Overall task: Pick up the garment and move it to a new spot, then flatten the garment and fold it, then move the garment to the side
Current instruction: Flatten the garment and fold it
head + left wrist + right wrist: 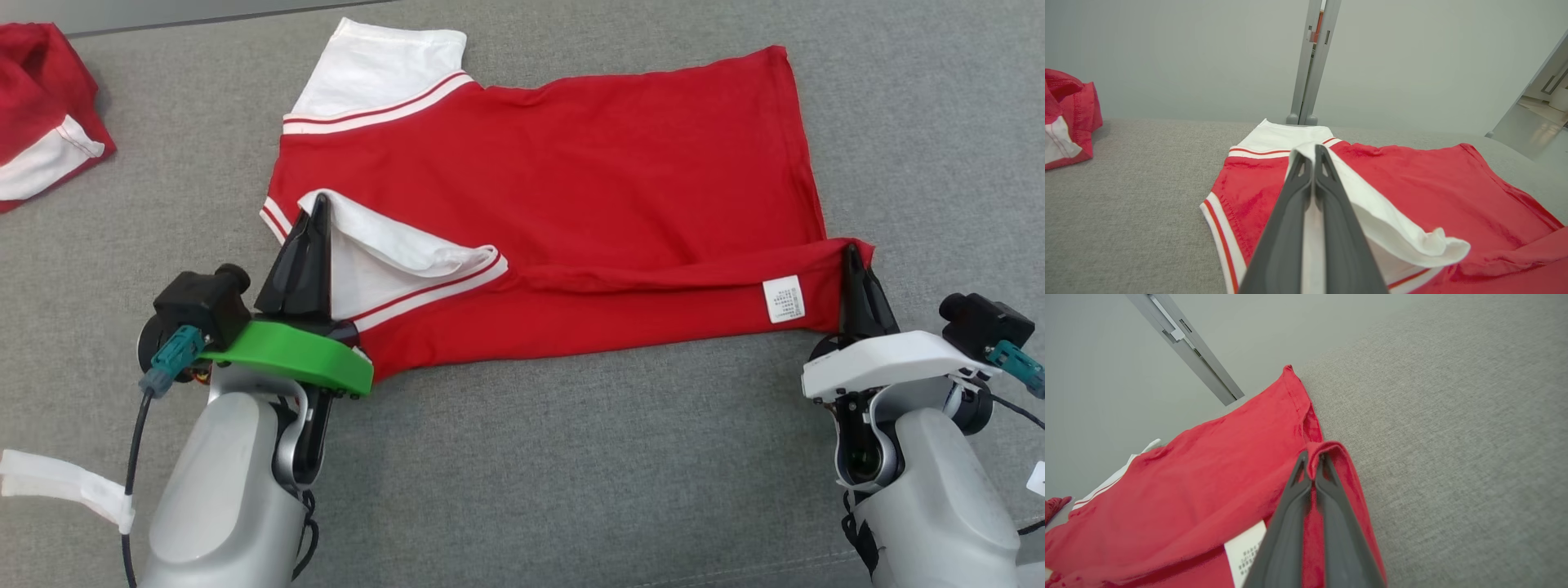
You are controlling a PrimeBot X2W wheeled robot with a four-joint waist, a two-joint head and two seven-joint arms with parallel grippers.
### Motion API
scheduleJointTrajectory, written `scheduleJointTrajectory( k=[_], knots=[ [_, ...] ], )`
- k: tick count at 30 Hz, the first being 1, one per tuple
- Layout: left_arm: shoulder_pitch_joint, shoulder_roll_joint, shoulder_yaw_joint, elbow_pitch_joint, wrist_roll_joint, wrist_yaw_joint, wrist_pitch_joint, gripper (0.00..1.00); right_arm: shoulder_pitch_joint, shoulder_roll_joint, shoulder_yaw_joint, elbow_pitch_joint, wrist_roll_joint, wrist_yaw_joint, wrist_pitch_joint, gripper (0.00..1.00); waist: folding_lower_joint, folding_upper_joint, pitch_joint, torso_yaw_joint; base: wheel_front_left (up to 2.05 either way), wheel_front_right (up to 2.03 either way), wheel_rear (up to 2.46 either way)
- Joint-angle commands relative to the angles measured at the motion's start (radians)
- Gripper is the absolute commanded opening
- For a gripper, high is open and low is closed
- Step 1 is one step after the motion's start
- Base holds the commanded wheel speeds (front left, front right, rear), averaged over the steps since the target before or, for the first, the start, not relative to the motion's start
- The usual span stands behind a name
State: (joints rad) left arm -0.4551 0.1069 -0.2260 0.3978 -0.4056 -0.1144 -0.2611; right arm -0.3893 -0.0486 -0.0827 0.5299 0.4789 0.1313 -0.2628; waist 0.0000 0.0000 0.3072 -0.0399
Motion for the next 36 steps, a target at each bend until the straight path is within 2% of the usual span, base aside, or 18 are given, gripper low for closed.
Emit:
scheduleJointTrajectory(
  k=[1,5,6,7,8,9,14,22,27,31,36],
  knots=[
    [-0.028,-0.006,0.007,0.012,0.017,-0.005,-0.005,0.0,-0.016,-0.003,-0.002,0.003,-0.006,-0.001,-0.003,0.0,0.0,0.0,0.007,-0.001,0.0,0.0,0.0],
    [-0.059,-0.015,0.025,0.043,0.039,-0.007,-0.004,0.0,-0.03,-0.004,0.002,0.004,-0.008,-0.001,-0.003,0.0,0.0,0.0,0.011,-0.002,0.0,0.0,0.0],
    [-0.065,-0.018,0.034,0.049,0.048,-0.006,-0.004,0.0,-0.032,-0.003,0.001,-0.002,-0.013,-0.001,-0.003,0.33,0.0,0.0,0.012,-0.003,0.0,0.0,0.0],
    [-0.066,-0.023,0.043,0.057,0.054,-0.006,-0.004,0.28,-0.031,-0.003,-0.002,-0.009,-0.02,-0.001,-0.003,1.0,0.0,0.0,0.012,-0.003,0.0,0.0,0.0],
    [-0.067,-0.026,0.048,0.058,0.063,-0.007,-0.004,0.87,-0.029,-0.003,-0.006,-0.014,-0.023,-0.001,-0.003,1.0,0.0,0.0,0.011,-0.003,0.0,0.0,0.0],
    [-0.064,-0.03,0.055,0.058,0.067,-0.008,-0.004,1.0,-0.026,-0.003,-0.01,-0.02,-0.028,-0.001,-0.003,1.0,0.0,0.0,0.01,-0.003,0.0,0.0,0.0],
    [-0.026,-0.045,0.077,0.023,0.077,-0.011,-0.004,1.0,0.003,-0.003,-0.043,-0.071,-0.059,-0.001,-0.003,1.0,0.0,0.0,-0.008,0.008,0.0,0.0,0.0],
    [0.103,-0.052,0.08,-0.077,0.015,-0.016,-0.003,1.0,0.089,-0.003,-0.065,-0.182,-0.127,-0.001,-0.003,1.0,0.0,0.0,-0.067,0.021,0.0,0.0,0.0],
    [0.227,-0.02,0.087,-0.109,-0.027,-0.017,0.004,1.0,0.156,-0.003,-0.074,-0.219,-0.199,-0.001,-0.003,1.0,0.0,0.0,-0.109,0.025,0.0,0.0,0.0],
    [0.307,0.006,0.087,-0.132,-0.055,-0.016,0.062,1.0,0.193,-0.003,-0.079,-0.213,-0.231,-0.001,-0.003,1.0,0.0,0.0,-0.131,0.03,0.0,0.0,0.0],
    [0.372,0.022,0.068,-0.154,-0.088,-0.007,0.202,1.0,0.209,-0.003,-0.085,-0.197,-0.254,-0.001,-0.003,1.0,0.0,0.0,-0.139,0.035,0.0,0.0,0.0]
  ],
)
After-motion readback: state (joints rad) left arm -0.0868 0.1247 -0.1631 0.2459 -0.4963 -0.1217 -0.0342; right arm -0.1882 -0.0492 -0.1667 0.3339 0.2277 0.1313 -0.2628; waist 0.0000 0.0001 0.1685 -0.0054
